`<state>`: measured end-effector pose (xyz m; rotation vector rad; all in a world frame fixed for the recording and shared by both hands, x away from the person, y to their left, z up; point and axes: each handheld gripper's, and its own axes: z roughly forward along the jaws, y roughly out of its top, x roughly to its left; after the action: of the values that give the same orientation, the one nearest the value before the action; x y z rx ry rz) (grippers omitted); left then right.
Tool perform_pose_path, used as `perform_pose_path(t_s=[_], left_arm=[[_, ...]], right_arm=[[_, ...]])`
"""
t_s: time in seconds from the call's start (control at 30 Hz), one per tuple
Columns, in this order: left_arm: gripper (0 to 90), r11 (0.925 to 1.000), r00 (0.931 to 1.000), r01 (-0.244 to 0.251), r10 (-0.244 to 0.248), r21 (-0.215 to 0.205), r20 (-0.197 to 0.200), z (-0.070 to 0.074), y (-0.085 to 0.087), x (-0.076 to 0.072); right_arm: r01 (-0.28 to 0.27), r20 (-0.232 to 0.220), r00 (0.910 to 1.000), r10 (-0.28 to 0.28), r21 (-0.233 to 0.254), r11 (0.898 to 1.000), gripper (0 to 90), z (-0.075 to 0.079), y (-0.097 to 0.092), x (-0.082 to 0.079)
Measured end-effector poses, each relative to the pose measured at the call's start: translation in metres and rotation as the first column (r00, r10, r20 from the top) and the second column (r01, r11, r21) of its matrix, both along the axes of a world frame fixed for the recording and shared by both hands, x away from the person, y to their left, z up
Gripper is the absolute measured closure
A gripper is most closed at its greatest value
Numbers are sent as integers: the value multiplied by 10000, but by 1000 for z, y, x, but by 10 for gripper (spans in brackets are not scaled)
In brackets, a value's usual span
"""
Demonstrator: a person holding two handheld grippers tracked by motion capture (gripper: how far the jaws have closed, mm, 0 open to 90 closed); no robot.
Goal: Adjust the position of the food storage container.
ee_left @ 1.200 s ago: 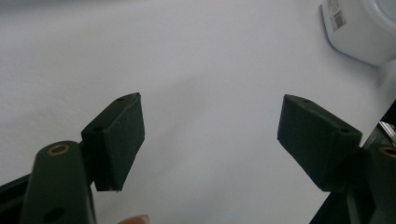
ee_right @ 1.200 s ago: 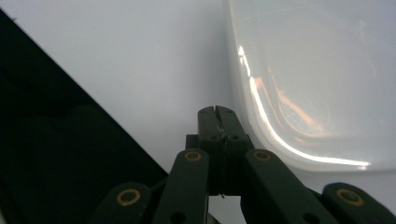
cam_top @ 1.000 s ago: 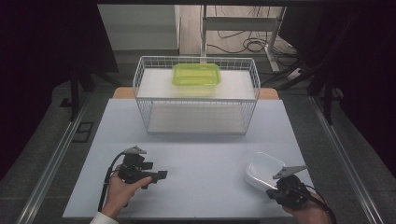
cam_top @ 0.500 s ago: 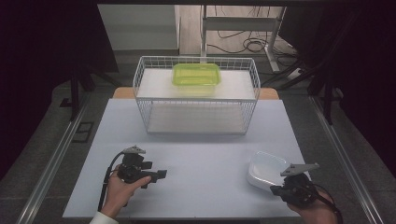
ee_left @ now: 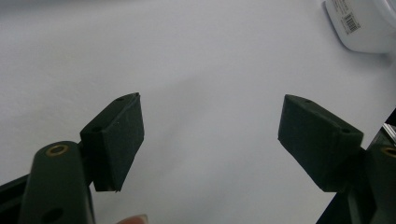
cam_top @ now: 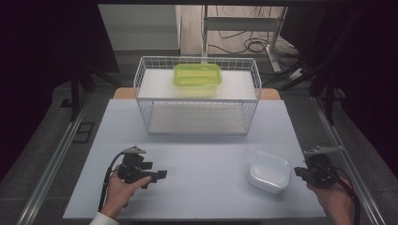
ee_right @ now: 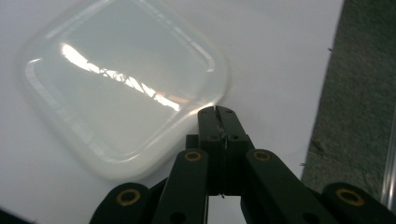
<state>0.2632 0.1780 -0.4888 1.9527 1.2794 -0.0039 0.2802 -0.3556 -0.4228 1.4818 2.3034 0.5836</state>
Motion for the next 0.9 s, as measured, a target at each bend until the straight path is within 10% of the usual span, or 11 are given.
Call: perform_pose_path(t_s=[0.3,0.9], left_arm=[[221,9999,9999,-121,121,-106,-31,-1,7,-2],[221,9999,9999,-72,71,-93,-103,-3,3,-1]], right_arm=[[354,-847,9957,-384,-367,9987,891,-25,-1,11],[-262,-865,9960,210,-588,9979,891,-28,33,24]])
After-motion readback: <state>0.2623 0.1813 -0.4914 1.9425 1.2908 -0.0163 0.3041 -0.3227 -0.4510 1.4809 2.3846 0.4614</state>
